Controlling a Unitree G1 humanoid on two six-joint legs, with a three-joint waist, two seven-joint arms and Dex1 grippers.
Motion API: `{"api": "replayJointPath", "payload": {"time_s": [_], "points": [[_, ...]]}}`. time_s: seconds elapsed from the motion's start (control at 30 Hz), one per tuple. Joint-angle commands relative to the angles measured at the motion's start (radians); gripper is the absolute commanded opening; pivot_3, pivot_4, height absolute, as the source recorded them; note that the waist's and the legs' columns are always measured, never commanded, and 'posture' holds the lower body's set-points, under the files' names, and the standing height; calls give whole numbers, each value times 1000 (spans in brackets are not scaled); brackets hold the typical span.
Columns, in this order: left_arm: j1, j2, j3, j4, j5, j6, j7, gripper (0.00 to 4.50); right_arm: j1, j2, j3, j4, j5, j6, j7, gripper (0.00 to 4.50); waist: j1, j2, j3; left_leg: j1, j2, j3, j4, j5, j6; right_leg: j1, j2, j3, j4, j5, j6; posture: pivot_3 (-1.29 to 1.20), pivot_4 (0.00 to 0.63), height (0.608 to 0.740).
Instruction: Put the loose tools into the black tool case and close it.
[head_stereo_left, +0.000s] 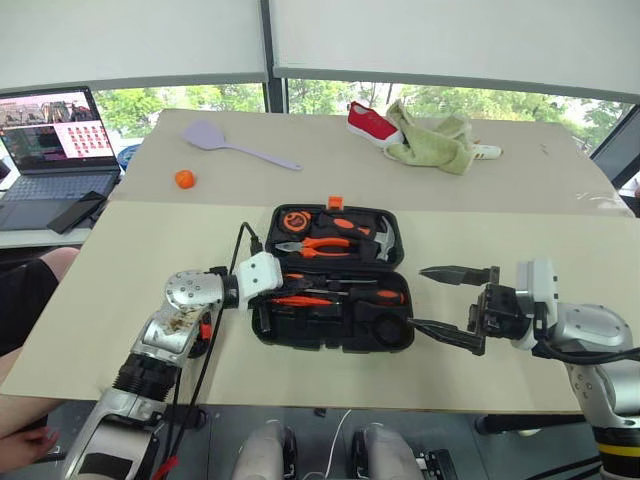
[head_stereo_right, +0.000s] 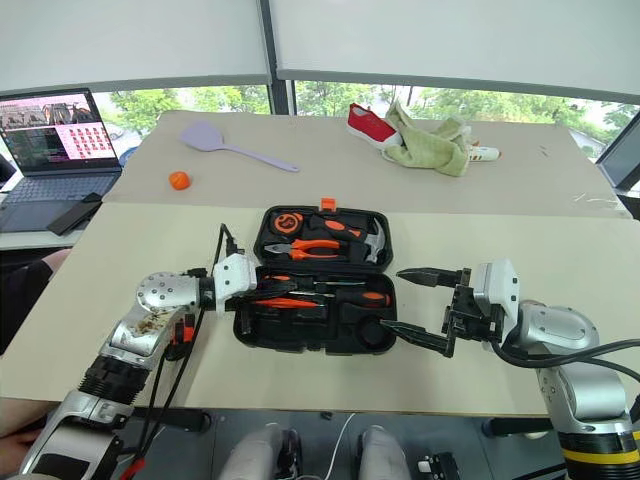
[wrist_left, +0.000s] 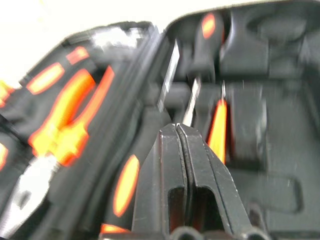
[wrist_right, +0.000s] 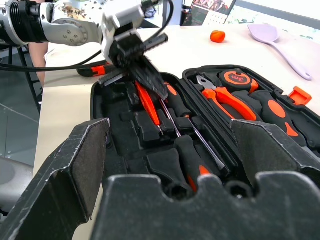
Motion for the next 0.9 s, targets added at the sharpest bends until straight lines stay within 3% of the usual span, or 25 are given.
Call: {"api": "replayJointPath", "payload": {"time_s": [0.03, 0.63, 0.9], "points": [[34, 32, 3, -46, -39, -40, -72, 76, -2, -3, -19, -37, 9, -7, -8, 4500, 0, 0, 0, 0, 0, 0, 0, 0, 0, 0, 0, 0, 0, 0, 0, 0, 150, 740], [47, 21, -58, 13, 76, -25, -12, 76, 7, -8, -22, -51, 13, 2, -21, 4500, 5, 1, -1, 2, 0, 0, 0, -3, 6, 3, 0, 0, -1, 0, 0, 0, 150, 740], [38, -23, 10, -70, -47, -45, -17, 76, 15, -7, -27, -55, 18, -2, -20, 4500, 11, 1, 0, 1, -1, 0, 0, -4, 6, 2, -1, 0, -1, 0, 1, 0, 150, 740]]}}
